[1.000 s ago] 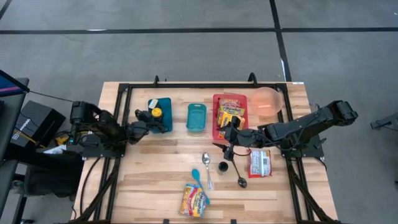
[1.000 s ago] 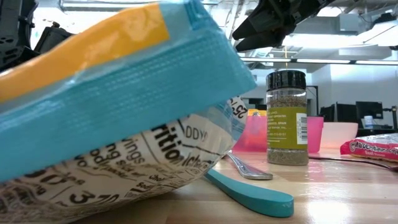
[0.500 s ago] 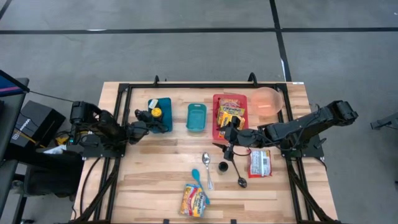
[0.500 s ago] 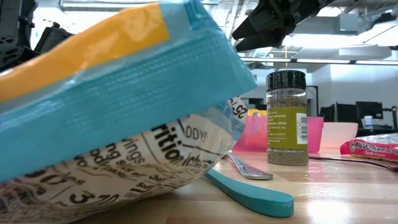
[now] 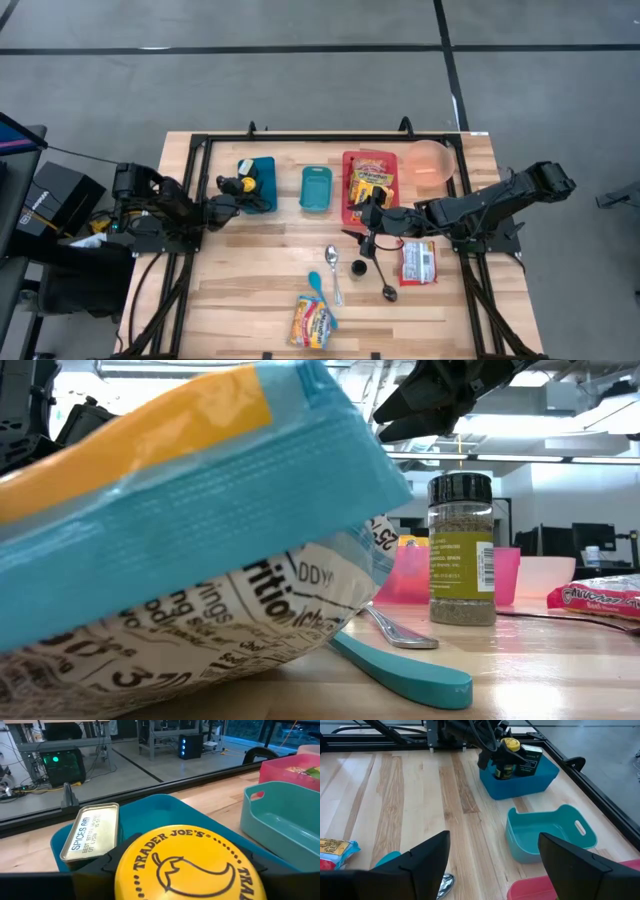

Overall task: Pick & Place Food Item
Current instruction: Put the blue spoon into the green bin

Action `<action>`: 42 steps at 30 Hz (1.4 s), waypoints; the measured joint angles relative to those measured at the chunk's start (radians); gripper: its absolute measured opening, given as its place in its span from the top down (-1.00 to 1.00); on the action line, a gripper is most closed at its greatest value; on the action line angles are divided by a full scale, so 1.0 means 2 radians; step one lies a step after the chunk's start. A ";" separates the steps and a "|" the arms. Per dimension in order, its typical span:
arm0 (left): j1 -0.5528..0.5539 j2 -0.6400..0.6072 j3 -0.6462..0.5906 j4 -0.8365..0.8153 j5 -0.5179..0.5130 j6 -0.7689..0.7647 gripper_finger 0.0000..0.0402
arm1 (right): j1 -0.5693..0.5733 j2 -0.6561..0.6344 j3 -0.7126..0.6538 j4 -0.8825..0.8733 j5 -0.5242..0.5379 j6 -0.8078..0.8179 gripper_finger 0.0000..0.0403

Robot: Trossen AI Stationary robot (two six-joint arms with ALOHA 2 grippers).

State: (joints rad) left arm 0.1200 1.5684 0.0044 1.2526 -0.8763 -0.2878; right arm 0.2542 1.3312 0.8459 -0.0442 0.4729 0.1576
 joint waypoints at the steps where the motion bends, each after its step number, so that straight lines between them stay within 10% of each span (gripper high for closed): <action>1: 0.000 0.000 0.000 0.000 0.000 0.000 0.00 | 0.000 0.000 0.000 0.000 0.000 0.000 -0.47; 10: -0.001 0.000 0.000 0.000 0.002 -0.001 -0.42 | 0.000 0.000 0.000 0.000 0.000 0.000 -0.47; 42: -0.010 -0.060 0.000 0.017 0.010 0.023 -0.45 | 0.000 0.000 0.000 0.000 0.000 0.000 -0.47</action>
State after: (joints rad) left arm 0.1004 1.4493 0.0044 1.2861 -0.8566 -0.2423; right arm 0.2539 1.3312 0.8459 -0.0443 0.4728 0.1574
